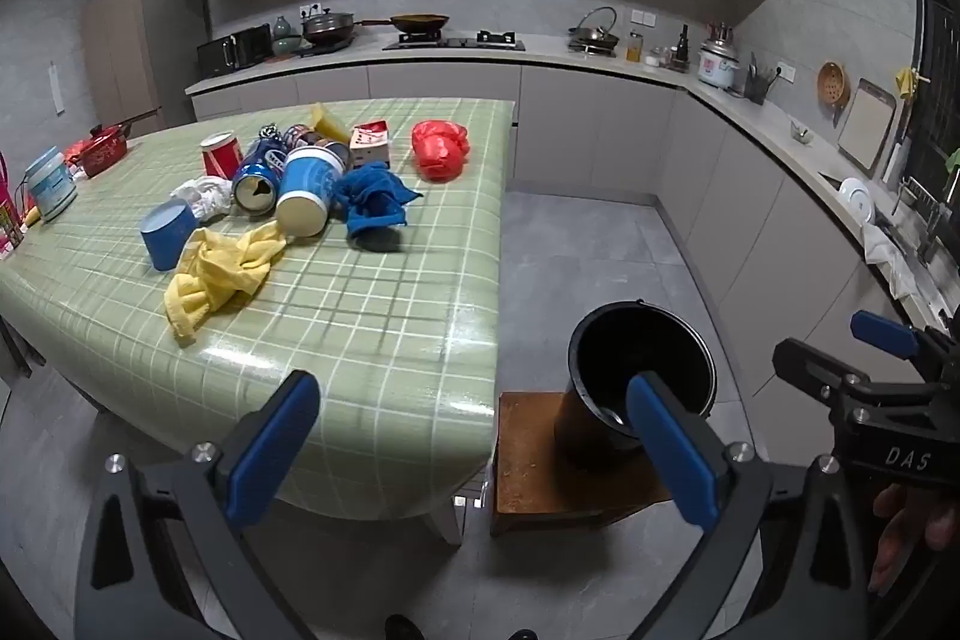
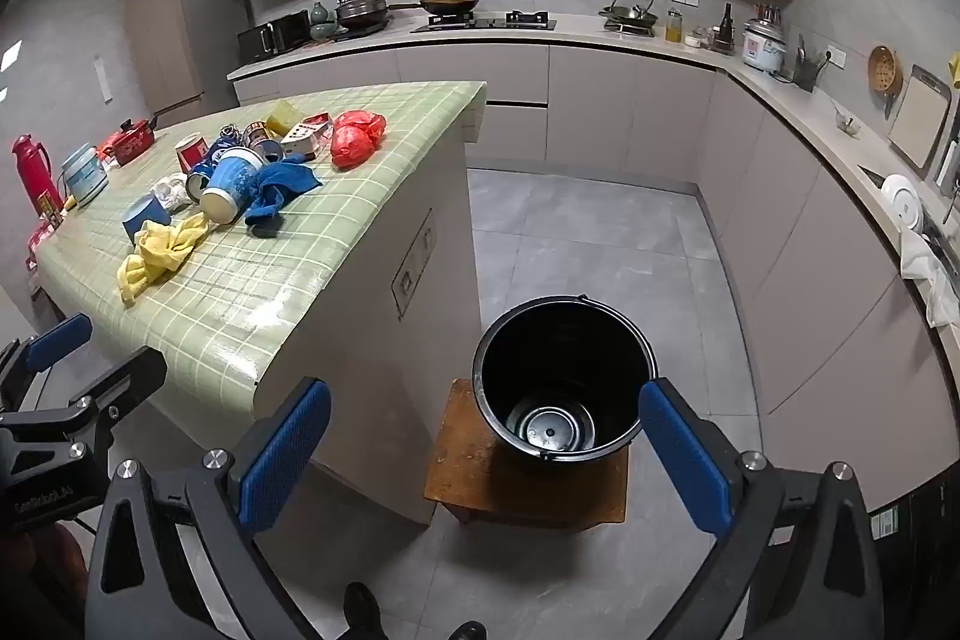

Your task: Collect trash

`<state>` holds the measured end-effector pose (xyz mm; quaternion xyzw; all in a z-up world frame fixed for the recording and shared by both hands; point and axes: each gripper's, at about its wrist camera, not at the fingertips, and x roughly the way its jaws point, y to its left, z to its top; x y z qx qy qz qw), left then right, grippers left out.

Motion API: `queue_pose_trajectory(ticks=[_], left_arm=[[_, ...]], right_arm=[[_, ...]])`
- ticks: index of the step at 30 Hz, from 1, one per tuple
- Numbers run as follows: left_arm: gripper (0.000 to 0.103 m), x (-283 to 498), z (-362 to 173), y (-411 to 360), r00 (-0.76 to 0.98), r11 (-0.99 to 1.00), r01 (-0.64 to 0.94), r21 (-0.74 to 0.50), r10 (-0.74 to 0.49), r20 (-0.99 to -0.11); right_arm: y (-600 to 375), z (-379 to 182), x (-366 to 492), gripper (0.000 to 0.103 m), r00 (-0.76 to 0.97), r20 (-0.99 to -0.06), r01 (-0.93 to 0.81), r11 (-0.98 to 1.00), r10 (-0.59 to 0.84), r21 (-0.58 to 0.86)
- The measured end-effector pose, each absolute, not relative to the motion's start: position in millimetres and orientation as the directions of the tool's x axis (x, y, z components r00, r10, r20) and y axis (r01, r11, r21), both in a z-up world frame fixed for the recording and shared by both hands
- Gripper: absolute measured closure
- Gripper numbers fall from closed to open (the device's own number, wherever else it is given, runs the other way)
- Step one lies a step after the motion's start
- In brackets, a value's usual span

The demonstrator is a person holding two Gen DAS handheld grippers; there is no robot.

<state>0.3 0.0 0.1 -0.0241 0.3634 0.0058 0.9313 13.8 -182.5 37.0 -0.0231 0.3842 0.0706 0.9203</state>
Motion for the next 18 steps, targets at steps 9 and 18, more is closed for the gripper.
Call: queue_pose_trajectory(ticks=[9,18], left_arm=[[0.000,-0.4,0.3,-0.5,0.740,0.999,-0.033,-0.031,0.004,-0.672],[0.000,0.1,0.3,0.3,0.743,0.999,-0.034,-0.032,0.004,-0.669]], right_arm=[[-182.9,45.7,10.4,0.000,0.696,-0.708,-0.149,0.989,0.120,0.020],[-183.1,45.2,11.1,0.000,0.701,-0.702,-0.155,0.988,0.126,0.023]])
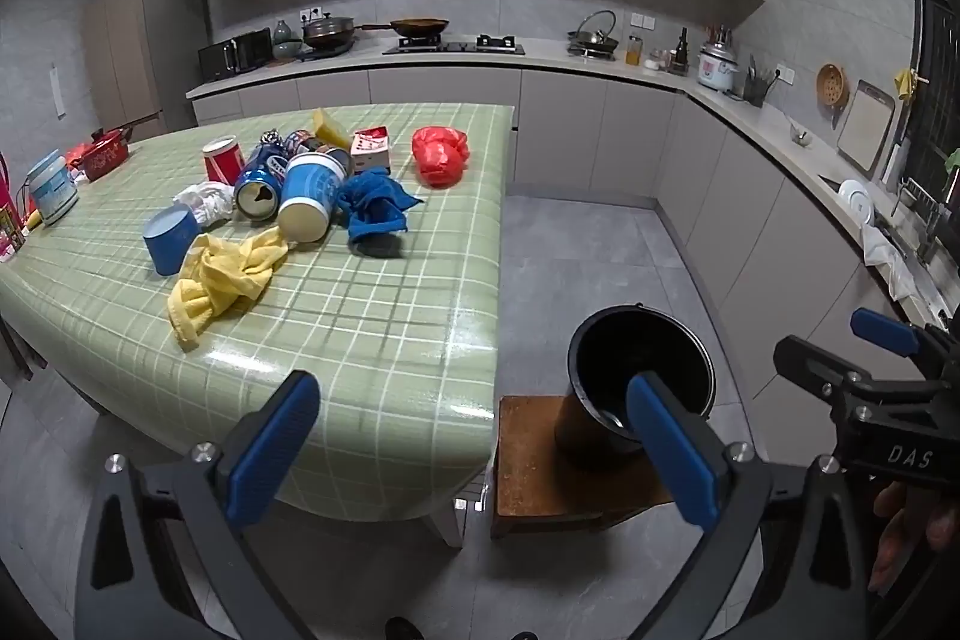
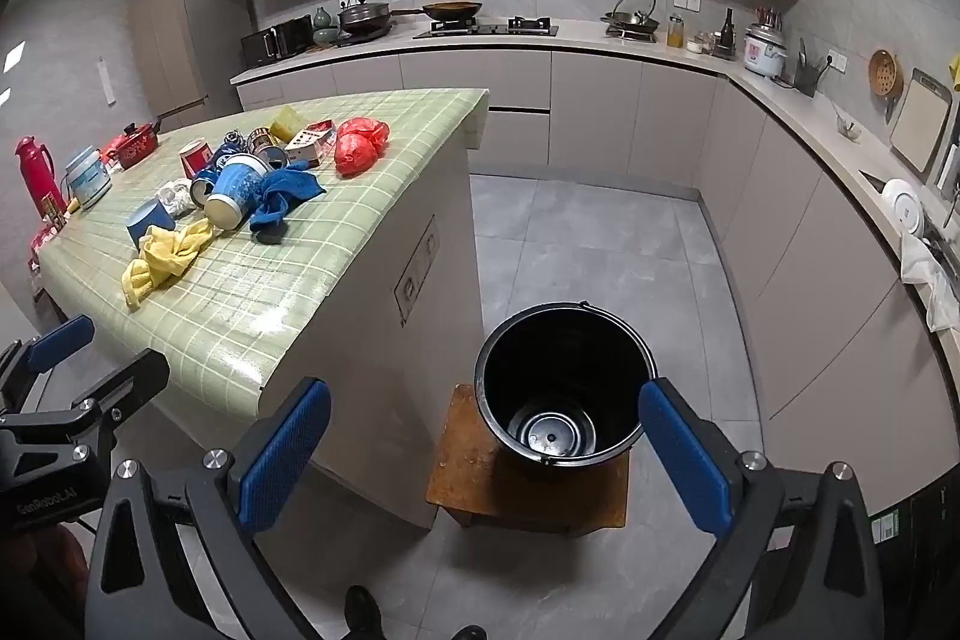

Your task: Collect trash

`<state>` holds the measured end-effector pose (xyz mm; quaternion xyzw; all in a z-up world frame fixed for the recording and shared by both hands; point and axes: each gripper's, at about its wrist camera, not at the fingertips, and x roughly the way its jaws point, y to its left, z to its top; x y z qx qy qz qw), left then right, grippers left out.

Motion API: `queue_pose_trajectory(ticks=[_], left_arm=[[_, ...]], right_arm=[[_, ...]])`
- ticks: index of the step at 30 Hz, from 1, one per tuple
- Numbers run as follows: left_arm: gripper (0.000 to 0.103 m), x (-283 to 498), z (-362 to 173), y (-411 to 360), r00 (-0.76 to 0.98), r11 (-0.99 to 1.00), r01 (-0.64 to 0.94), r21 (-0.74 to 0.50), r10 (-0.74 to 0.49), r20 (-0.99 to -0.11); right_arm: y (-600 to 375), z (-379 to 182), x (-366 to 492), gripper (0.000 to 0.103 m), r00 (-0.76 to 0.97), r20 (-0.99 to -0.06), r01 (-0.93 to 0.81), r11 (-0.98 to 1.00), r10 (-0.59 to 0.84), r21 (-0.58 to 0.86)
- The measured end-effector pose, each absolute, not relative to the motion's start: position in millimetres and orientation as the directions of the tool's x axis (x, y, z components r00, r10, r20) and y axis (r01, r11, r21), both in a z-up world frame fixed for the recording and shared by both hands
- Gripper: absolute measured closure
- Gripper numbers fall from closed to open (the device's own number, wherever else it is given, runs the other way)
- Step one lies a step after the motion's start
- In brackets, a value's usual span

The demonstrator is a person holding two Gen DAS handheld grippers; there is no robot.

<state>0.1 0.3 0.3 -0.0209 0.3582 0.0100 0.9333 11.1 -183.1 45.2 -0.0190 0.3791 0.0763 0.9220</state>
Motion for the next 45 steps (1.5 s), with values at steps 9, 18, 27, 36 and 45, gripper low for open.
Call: queue_pose_trajectory(ticks=[9,18,27,36,45], left_arm=[[0.000,-1.4,10.4,2.6,0.745,0.999,-0.028,-0.035,-0.003,-0.668],[0.000,2.6,14.5,1.6,0.746,0.999,-0.029,-0.027,0.004,-0.666],[0.000,-1.6,12.8,-0.4,0.749,0.999,-0.034,-0.029,0.006,-0.662],[0.000,-3.5,13.8,-1.4,0.752,0.999,-0.031,-0.027,0.005,-0.660],[0.000,-3.5,14.6,-1.4,0.753,0.999,-0.033,-0.029,0.006,-0.658]], right_arm=[[-183.5,47.2,8.5,0.000,0.704,-0.698,-0.156,0.987,0.127,0.022],[-183.4,48.1,7.5,0.000,0.706,-0.696,-0.157,0.987,0.130,0.025],[-184.5,53.4,2.2,0.000,0.714,-0.688,-0.160,0.987,0.132,0.023],[-184.9,55.9,0.4,0.000,0.715,-0.686,-0.162,0.987,0.131,0.020],[-183.6,56.0,0.5,0.000,0.716,-0.686,-0.164,0.986,0.132,0.019]])
